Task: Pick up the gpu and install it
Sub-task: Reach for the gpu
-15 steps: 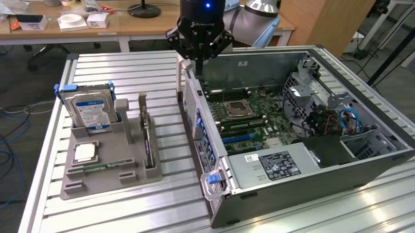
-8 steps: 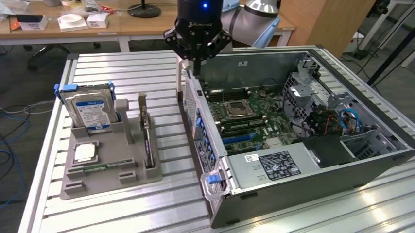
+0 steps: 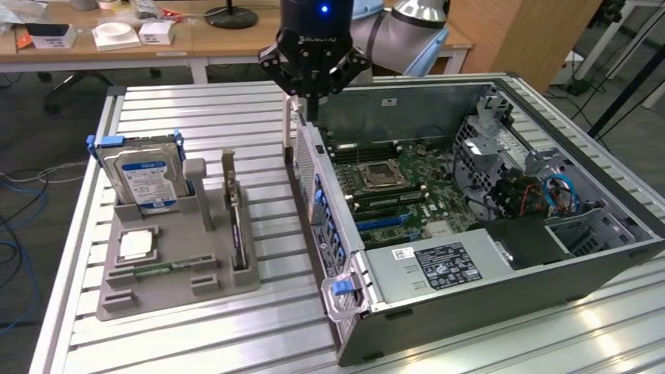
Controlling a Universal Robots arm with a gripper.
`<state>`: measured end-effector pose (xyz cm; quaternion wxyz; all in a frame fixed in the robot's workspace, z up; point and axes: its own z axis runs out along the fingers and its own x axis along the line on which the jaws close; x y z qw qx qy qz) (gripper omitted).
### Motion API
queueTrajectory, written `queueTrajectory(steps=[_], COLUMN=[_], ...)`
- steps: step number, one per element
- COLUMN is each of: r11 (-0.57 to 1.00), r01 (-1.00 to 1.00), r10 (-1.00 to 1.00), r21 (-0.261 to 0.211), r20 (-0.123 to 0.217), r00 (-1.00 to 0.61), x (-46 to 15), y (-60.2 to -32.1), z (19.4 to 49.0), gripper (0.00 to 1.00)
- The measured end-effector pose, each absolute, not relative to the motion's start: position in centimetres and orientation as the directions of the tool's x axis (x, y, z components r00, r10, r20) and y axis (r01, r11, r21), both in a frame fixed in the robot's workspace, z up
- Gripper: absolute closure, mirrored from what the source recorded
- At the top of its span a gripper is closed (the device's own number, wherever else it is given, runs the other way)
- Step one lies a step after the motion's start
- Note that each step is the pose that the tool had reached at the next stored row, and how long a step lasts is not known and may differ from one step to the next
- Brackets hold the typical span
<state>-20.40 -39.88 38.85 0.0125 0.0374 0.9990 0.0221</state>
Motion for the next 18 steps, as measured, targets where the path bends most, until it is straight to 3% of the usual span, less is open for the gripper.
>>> queueTrajectory(steps=[18], r11=[0.996], r01=[0.074], r10=[0.075], r21=[0.045], r20=[-0.023], r00=[-0.997], x=[-21.8], y=[-39.9], z=[38.8], gripper=[0.89])
